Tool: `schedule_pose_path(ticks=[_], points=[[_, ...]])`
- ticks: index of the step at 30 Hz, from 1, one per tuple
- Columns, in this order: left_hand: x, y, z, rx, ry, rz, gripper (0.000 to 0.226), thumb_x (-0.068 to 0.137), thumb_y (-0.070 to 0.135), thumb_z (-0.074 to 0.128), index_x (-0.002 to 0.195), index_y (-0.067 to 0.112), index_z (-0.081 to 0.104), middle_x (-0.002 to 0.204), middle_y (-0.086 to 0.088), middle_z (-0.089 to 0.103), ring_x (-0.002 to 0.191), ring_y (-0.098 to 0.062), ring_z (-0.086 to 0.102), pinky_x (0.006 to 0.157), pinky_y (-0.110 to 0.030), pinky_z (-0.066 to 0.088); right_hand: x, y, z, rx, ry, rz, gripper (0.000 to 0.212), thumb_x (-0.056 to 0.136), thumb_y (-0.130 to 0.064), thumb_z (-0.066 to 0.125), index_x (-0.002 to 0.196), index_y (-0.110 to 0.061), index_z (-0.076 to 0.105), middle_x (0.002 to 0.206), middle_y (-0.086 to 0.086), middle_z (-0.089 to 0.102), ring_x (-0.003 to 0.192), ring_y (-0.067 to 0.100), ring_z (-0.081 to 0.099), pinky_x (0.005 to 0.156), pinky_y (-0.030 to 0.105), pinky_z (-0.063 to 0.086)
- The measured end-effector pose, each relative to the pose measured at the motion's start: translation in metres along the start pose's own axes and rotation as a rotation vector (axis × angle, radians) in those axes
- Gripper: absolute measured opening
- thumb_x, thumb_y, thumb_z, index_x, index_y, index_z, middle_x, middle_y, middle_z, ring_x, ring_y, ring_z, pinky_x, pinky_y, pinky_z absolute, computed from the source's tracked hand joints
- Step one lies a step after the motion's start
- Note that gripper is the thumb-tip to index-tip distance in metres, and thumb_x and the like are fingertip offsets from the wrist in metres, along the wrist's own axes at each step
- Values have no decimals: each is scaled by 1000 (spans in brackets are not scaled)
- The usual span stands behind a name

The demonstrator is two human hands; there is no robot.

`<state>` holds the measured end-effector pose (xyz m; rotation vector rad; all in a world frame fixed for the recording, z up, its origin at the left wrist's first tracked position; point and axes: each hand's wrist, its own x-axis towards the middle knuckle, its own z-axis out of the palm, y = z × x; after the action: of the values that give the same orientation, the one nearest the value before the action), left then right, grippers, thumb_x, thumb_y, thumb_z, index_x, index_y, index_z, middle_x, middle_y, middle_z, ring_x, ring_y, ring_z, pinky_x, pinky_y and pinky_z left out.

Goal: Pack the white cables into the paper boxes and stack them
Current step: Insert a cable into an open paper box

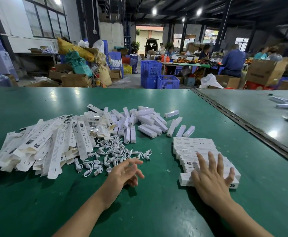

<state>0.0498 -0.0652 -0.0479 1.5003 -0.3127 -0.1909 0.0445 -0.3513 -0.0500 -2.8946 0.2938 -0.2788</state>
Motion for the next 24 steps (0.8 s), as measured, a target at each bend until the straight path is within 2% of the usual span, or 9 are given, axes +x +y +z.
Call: schedule_pose_path(ticks=[3,7,10,18,21,24], points=[[0,-1,0,-7,-2,-8,71,75,70,67,120,15,63,90,-5,71,75,-16,61,72,-26,51,7,8,-3,-10,3,-10,56,99,-42,26,153,-38,10,164,-3,-10,146,19,-27,110,53,-20],[-1,-3,0,-1,-8,-19,61,79,61,63,119,15,63,90,-6,71,75,-16,61,72,-25,51,18,14,-5,17,-38,-43,55,98,-60,21,151,-43,19,164,-6,-1,148,16,-19,109,51,-23],[0,-3,0,2,-8,-19,59,80,59,62,119,14,63,90,-6,71,75,-17,61,72,-26,51,31,17,-4,-7,-70,-76,57,97,-64,19,150,-44,22,164,-8,7,150,14,-10,110,52,-21],[1,-4,-1,-4,-14,-27,65,82,63,65,120,11,62,90,-5,71,76,-16,61,73,-25,51,56,21,7,-23,-42,-146,60,94,-68,16,149,-45,27,162,-9,17,150,13,0,109,49,-21],[2,-5,-2,-4,-13,-26,72,75,67,69,120,11,62,91,-5,71,76,-17,61,73,-26,51,61,22,10,-21,-15,-170,61,94,-69,15,148,-44,29,161,-9,20,150,13,4,109,47,-22],[3,-5,-2,-9,-7,-26,75,72,71,71,119,13,63,90,-5,71,76,-17,61,73,-26,51,62,21,12,-16,19,-196,68,89,-71,7,146,-44,34,160,-9,24,150,13,7,108,46,-22]])
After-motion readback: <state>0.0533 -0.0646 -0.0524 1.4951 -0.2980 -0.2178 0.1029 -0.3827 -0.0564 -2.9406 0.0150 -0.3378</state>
